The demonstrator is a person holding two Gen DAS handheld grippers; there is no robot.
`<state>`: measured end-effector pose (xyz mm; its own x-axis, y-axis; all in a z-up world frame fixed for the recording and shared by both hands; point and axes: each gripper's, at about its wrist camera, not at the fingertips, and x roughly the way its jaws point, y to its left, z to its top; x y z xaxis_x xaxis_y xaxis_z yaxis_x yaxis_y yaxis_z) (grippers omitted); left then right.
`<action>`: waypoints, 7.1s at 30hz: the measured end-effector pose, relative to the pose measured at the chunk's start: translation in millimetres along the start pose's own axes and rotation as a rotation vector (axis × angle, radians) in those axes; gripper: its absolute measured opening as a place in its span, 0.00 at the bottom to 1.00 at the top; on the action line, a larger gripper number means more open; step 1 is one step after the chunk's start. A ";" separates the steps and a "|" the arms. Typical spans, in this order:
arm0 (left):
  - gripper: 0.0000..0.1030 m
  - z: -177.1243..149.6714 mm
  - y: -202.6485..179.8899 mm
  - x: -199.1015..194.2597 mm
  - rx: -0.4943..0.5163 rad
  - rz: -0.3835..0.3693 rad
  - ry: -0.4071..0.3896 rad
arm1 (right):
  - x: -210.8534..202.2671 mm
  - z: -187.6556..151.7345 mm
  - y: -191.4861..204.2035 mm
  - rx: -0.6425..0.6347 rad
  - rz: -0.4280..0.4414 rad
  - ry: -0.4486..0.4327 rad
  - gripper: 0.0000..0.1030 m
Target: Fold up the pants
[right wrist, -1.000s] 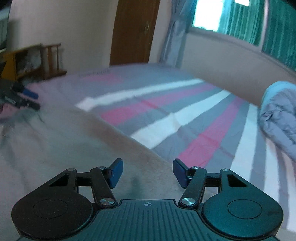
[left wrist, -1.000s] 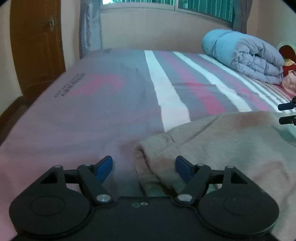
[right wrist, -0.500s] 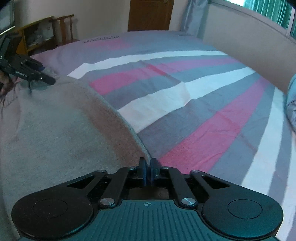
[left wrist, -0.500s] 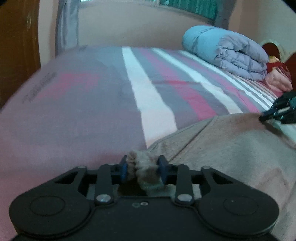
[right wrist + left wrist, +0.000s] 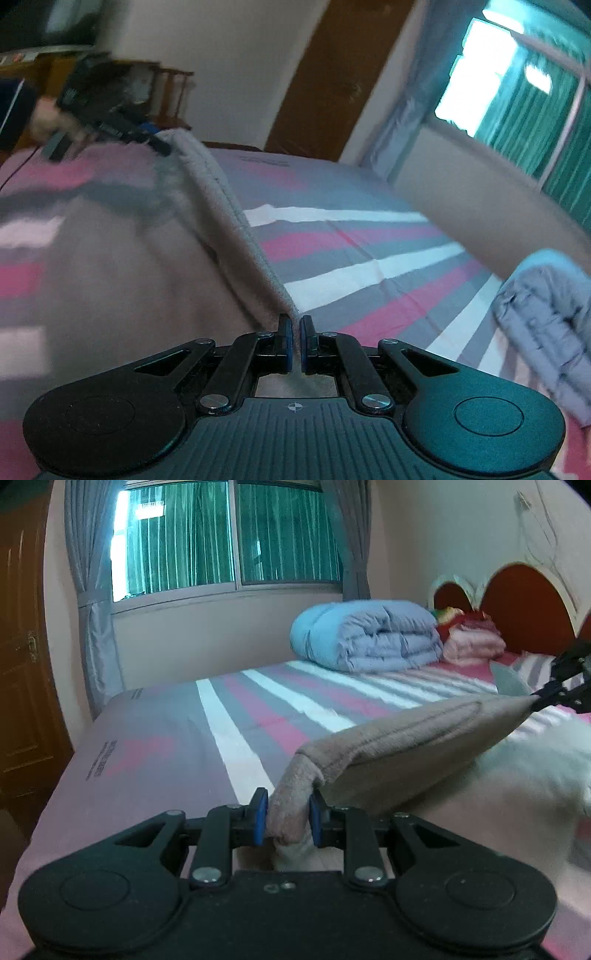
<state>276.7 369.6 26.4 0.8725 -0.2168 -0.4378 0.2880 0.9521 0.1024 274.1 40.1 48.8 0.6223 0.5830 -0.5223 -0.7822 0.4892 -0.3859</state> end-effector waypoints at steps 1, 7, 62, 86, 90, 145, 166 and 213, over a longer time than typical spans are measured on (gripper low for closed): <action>0.13 -10.8 -7.0 -5.9 -0.008 -0.003 0.023 | -3.8 -5.2 20.1 -0.033 -0.008 0.005 0.04; 0.28 -73.2 -40.1 -22.1 -0.171 0.157 0.203 | 2.8 -61.8 110.7 0.062 0.014 0.129 0.13; 0.76 -90.9 -130.4 -27.8 -0.707 0.386 0.336 | 4.7 -131.0 -35.6 1.144 -0.362 0.177 0.40; 0.78 -99.4 -133.0 -27.7 -0.688 0.388 0.325 | -34.4 -185.8 -55.4 0.936 -0.466 0.218 0.20; 0.78 -101.2 -133.5 -28.5 -0.683 0.379 0.319 | -66.9 -225.5 -64.1 1.079 -0.447 0.196 0.08; 0.79 -101.2 -139.7 -24.1 -0.682 0.399 0.331 | -193.7 -453.4 -30.5 1.921 -0.511 -0.404 0.04; 0.52 -78.7 -118.1 -60.0 -0.780 0.405 0.076 | -207.4 -436.2 -37.6 1.892 -0.531 -0.378 0.04; 0.06 -99.3 -43.1 -21.4 -0.953 0.225 0.201 | -234.2 -432.4 -34.5 1.933 -0.688 -0.329 0.04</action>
<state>206.5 354.6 -57.3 0.7593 -0.0534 -0.6485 -0.3899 0.7606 -0.5191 142.1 -393.8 -144.4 0.8854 0.0108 -0.4647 0.4221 0.3997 0.8136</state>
